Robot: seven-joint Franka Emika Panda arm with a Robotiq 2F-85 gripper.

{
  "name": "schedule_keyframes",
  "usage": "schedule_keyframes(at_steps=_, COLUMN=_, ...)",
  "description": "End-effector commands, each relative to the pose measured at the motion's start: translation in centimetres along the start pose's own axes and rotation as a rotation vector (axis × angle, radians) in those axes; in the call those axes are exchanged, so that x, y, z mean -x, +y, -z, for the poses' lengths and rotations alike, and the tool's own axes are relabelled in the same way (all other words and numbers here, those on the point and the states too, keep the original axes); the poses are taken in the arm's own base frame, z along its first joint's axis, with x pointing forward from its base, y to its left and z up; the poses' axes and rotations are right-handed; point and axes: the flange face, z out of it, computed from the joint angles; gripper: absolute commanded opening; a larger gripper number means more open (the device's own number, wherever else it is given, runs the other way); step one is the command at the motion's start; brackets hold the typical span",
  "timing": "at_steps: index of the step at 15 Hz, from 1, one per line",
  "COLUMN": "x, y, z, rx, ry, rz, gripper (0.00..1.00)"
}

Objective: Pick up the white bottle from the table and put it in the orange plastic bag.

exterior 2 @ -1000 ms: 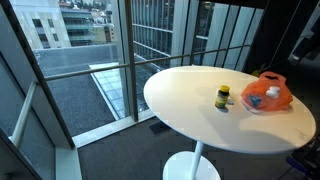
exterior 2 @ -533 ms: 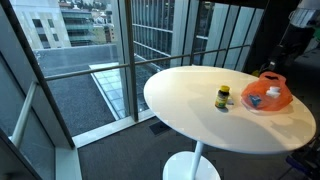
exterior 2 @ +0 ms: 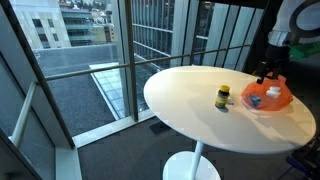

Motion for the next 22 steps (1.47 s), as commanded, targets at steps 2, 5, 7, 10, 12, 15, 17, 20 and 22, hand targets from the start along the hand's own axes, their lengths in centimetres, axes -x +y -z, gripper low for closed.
schedule_keyframes(at_steps=2, x=-0.2, y=-0.3, z=-0.5, rx=0.001, ry=-0.010, rz=0.006, gripper=1.00)
schedule_keyframes(at_steps=5, x=-0.1, y=-0.3, z=-0.6, rx=0.001, ry=-0.013, rz=0.006, gripper=1.00)
schedule_keyframes(at_steps=7, x=-0.3, y=-0.3, z=-0.8, rx=-0.004, ry=-0.010, rz=0.009, gripper=1.00)
schedule_keyframes(at_steps=10, x=-1.0, y=-0.6, z=-1.2, rx=-0.010, ry=0.024, rz=0.016, gripper=1.00)
schedule_keyframes(at_steps=12, x=-1.8, y=-0.9, z=-1.6, rx=-0.011, ry=0.057, rz=0.021, gripper=1.00)
schedule_keyframes(at_steps=15, x=-2.8, y=-1.6, z=-2.4, rx=-0.025, ry=0.095, rz=0.038, gripper=1.00)
schedule_keyframes(at_steps=17, x=-3.4, y=-2.2, z=-2.9, rx=-0.036, ry=0.119, rz=0.055, gripper=1.00)
schedule_keyframes(at_steps=20, x=-4.2, y=-3.4, z=-3.7, rx=-0.049, ry=0.143, rz=0.080, gripper=1.00)
schedule_keyframes(at_steps=22, x=-4.9, y=-3.9, z=-4.2, rx=-0.054, ry=0.152, rz=0.090, gripper=1.00)
